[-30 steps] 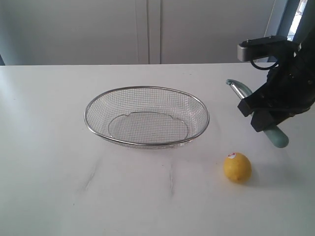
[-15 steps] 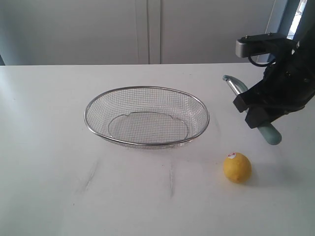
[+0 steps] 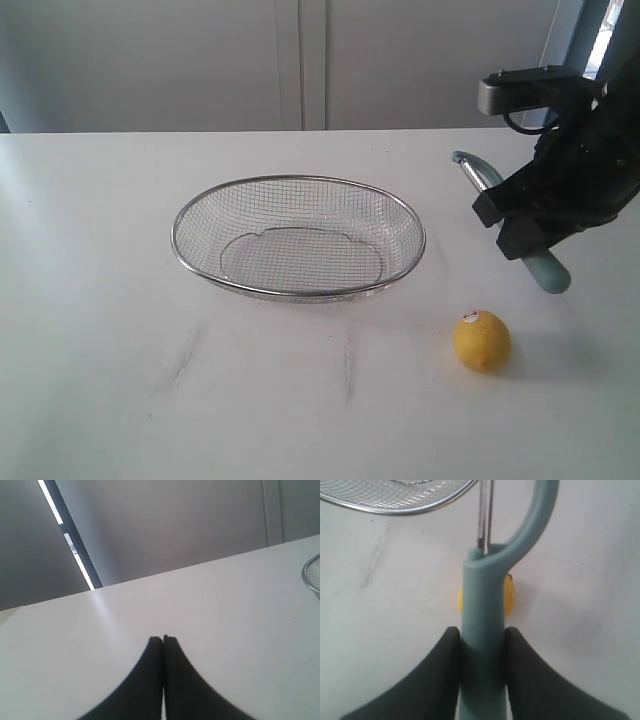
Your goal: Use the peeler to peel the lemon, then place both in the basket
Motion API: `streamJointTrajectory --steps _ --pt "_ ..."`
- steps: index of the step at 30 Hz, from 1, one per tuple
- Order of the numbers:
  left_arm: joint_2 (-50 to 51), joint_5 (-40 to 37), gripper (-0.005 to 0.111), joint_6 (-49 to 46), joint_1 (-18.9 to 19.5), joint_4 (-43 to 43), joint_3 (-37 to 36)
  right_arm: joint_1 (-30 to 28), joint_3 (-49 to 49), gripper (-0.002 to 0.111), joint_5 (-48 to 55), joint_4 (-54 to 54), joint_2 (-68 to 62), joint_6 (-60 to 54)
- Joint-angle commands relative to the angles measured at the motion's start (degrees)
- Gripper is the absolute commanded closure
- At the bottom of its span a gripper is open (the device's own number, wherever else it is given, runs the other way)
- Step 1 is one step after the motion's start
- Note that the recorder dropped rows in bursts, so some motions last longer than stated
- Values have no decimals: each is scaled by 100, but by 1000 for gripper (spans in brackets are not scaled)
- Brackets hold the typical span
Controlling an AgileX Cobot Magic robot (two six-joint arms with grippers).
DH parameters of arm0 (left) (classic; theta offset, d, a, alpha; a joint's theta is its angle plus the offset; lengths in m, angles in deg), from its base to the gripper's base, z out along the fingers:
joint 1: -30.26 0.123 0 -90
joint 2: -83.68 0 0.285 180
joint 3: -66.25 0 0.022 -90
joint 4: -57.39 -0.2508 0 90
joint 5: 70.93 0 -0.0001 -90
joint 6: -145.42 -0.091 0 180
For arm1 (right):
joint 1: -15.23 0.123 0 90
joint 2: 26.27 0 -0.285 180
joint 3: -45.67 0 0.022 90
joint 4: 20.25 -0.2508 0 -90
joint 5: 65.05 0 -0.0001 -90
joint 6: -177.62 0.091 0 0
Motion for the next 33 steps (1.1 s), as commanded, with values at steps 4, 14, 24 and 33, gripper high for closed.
streamJointTrajectory --steps 4,14,24,33 --pt "-28 445 107 26 23 -26 -20 -31 18 108 -54 -49 64 -50" --pt "-28 445 107 26 23 -26 -20 -31 18 108 -204 -37 64 -50" --pt "-28 -495 107 41 23 408 595 -31 18 108 -204 -37 64 -50" --pt "1163 -2493 107 725 23 423 2357 -31 18 108 -242 -36 64 -50"
